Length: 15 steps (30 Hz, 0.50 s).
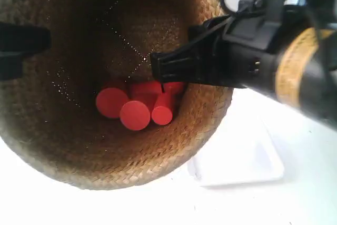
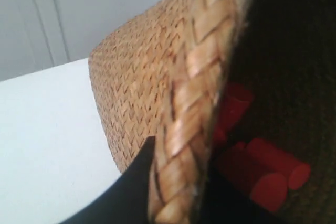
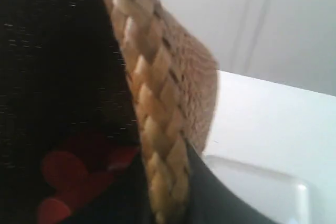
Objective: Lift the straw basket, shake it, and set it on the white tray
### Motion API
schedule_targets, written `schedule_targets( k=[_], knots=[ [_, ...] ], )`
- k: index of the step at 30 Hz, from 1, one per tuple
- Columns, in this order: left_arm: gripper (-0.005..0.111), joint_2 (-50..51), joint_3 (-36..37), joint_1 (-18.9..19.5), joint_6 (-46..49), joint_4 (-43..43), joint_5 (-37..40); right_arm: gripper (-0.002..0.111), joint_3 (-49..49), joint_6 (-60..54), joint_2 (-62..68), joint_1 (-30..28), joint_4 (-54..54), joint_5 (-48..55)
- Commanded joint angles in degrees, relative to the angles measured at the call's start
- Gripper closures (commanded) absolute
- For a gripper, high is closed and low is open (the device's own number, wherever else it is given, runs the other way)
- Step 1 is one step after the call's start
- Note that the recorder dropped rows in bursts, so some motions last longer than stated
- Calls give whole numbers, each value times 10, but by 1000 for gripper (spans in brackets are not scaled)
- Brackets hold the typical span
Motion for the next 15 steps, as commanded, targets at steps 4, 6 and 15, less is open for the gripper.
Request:
schedule_targets(
  k=[4,6,15],
  knots=[
    [107,-11,-47,-22,-33,5,105,108,-51,-143,-1,28,137,-3],
    [107,-13,-28,-22,-33,31,43,108,-27,-66,-2,25,20,-48],
    [107,-14,-53,-33,-59,32,87,108,-66,-205,-7,3,184,-19]
  ],
)
